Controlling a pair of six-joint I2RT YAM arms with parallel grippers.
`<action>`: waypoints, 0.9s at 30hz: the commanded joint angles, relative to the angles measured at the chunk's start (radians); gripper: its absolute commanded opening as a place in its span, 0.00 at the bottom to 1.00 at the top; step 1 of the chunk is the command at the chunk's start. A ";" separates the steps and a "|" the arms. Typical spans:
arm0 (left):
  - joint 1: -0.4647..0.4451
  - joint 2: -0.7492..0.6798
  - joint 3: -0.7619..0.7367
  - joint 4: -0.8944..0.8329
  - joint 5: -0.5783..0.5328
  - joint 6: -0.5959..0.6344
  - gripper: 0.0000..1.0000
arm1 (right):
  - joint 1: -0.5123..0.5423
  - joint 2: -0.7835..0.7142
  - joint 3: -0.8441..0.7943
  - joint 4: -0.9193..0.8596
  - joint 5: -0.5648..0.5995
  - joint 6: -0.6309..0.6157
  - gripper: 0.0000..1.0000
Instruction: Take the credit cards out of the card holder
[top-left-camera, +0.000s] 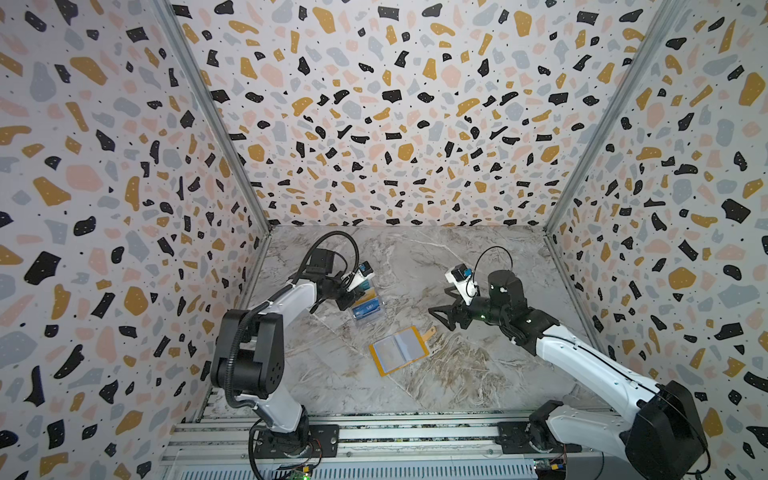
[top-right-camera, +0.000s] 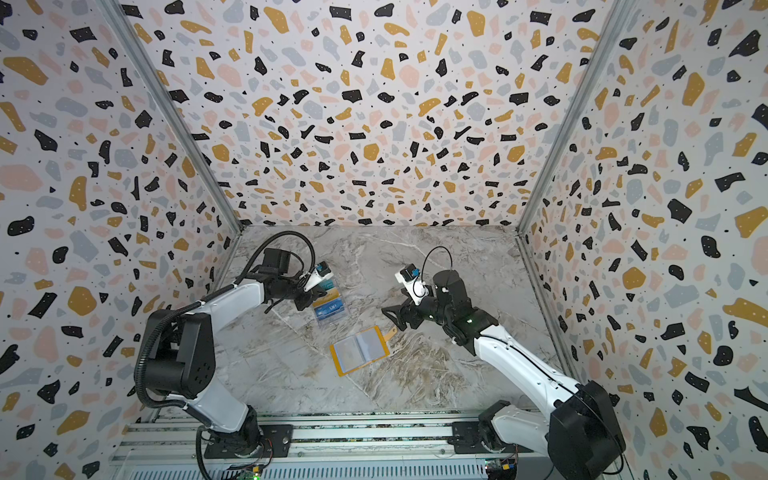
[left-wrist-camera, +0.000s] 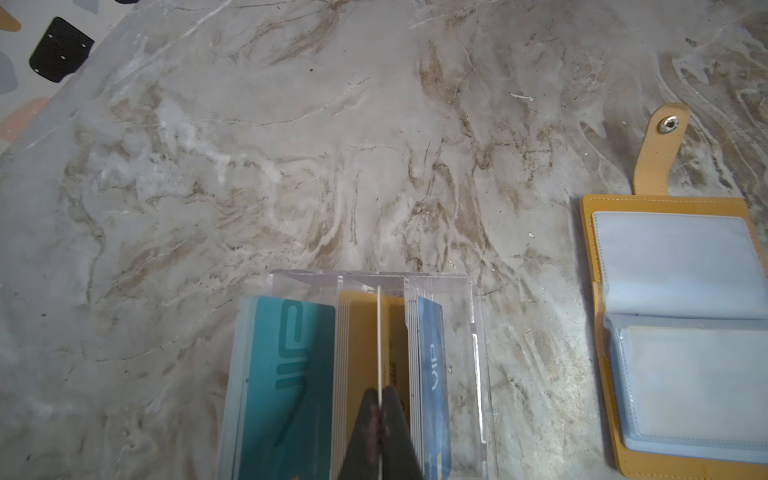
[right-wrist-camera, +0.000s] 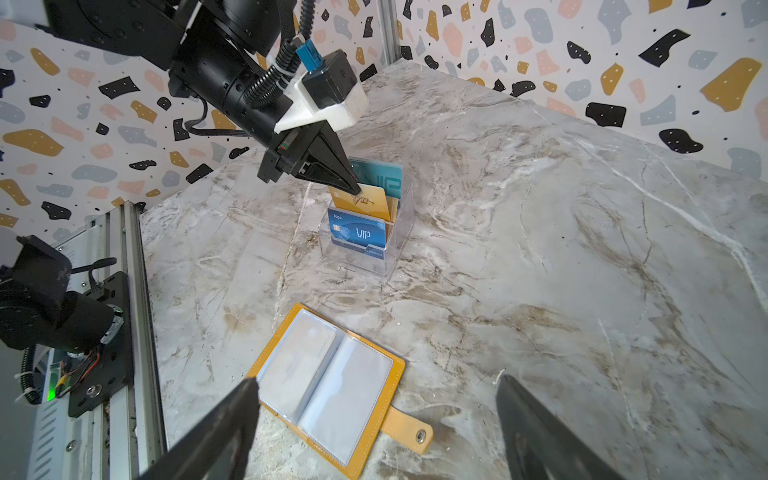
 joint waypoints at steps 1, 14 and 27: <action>0.008 0.022 -0.015 0.015 -0.021 -0.001 0.00 | -0.005 -0.024 -0.002 0.014 -0.014 0.008 0.89; 0.011 0.054 -0.013 0.007 -0.038 0.001 0.00 | -0.011 -0.026 -0.009 0.022 -0.017 0.008 0.89; 0.012 0.035 -0.008 0.008 -0.066 -0.015 0.07 | -0.012 -0.023 -0.009 0.020 -0.014 0.008 0.89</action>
